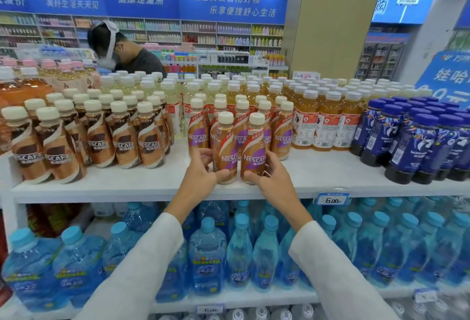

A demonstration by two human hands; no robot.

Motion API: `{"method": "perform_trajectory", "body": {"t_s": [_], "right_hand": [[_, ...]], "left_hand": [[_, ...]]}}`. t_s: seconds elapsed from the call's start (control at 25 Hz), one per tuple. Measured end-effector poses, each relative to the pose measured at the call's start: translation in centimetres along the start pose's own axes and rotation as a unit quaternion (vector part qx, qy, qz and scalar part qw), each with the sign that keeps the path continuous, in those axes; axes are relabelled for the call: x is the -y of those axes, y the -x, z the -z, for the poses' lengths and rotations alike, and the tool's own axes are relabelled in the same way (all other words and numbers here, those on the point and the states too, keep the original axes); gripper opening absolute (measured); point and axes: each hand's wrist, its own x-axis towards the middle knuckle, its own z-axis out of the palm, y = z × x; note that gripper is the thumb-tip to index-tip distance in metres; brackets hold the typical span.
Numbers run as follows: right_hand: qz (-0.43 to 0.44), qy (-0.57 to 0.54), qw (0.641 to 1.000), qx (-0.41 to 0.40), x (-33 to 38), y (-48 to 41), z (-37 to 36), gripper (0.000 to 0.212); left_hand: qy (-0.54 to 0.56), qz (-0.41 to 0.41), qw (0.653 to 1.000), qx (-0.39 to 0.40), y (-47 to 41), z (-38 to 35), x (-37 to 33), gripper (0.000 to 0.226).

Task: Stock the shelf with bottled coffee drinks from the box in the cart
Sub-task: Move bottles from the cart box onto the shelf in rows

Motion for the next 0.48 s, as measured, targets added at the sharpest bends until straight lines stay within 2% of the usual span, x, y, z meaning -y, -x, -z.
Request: {"method": "perform_trajectory", "body": {"t_s": [0.08, 0.24, 0.36, 0.48], "right_hand": [[-0.001, 0.003, 1.0, 0.001, 0.0, 0.0, 0.0, 0.071], [0.003, 0.011, 1.0, -0.001, 0.1, 0.1, 0.0, 0.072], [0.0, 0.016, 1.0, 0.0, 0.3, 0.3, 0.1, 0.07], [-0.001, 0.018, 1.0, -0.005, 0.6, 0.5, 0.1, 0.067]], "left_hand": [[0.005, 0.014, 0.999, 0.038, -0.3, 0.5, 0.1, 0.059], [-0.061, 0.001, 0.998, -0.021, 0.6, -0.9, -0.8, 0.1], [-0.07, -0.018, 0.994, -0.078, 1.2, -2.0, -0.9, 0.083], [-0.071, -0.019, 0.995, -0.071, 1.5, -1.4, -0.9, 0.073]]}}
